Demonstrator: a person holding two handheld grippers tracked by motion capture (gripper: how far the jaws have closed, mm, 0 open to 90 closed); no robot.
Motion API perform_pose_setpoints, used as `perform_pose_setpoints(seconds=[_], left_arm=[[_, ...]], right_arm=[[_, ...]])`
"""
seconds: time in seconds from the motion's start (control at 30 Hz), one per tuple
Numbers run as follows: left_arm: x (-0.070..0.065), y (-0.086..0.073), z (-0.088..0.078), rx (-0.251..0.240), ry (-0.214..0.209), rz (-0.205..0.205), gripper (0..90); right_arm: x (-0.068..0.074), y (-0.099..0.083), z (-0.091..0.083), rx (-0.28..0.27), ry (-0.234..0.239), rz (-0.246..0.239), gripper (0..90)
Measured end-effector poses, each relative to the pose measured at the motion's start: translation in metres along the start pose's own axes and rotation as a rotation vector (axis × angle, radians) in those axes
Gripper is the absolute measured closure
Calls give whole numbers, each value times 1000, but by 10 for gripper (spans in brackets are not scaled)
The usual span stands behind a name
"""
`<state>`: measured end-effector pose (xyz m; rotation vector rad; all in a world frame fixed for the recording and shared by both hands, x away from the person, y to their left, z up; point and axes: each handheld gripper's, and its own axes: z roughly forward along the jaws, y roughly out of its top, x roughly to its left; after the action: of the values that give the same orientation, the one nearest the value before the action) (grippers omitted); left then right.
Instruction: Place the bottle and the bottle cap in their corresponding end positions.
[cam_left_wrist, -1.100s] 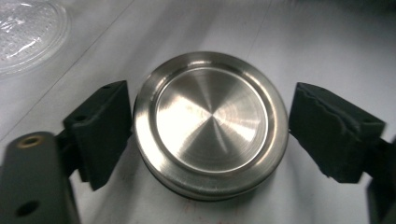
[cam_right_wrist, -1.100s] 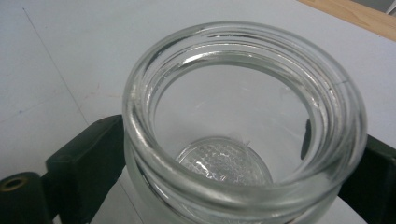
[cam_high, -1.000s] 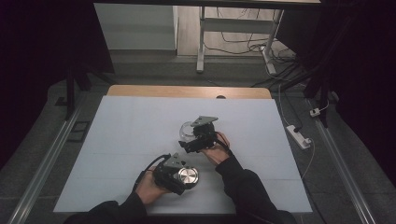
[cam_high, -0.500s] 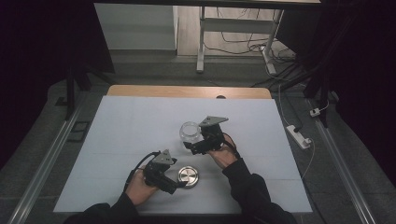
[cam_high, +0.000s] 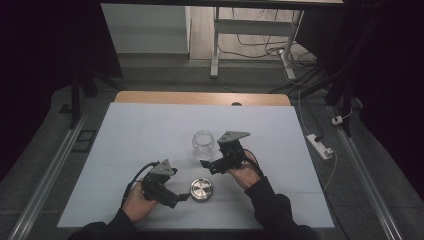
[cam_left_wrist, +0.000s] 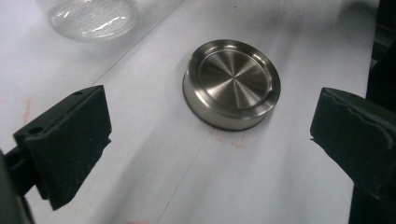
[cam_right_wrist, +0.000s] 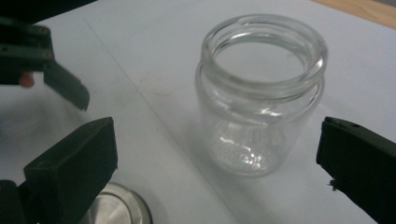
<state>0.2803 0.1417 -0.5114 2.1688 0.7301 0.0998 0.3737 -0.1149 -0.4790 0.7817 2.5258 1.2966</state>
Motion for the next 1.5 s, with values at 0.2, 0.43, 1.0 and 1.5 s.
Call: perform_pose_setpoints(seconds=[0.2, 0.43, 1.0, 1.5], left_arm=[[5, -6, -13, -23, 7, -19, 0], [9, -15, -25, -30, -1, -40, 0], [14, -43, -61, -83, 39, -114, 0], [16, -74, -92, -112, 113, -191, 0]], right_arm=[[8, -7, -7, 7, 1, -21, 0], [14, -12, -20, -12, -13, -29, 0], [17, -37, -62, -34, -59, 7, 0], [14, -73, -102, -35, -145, 46, 0]])
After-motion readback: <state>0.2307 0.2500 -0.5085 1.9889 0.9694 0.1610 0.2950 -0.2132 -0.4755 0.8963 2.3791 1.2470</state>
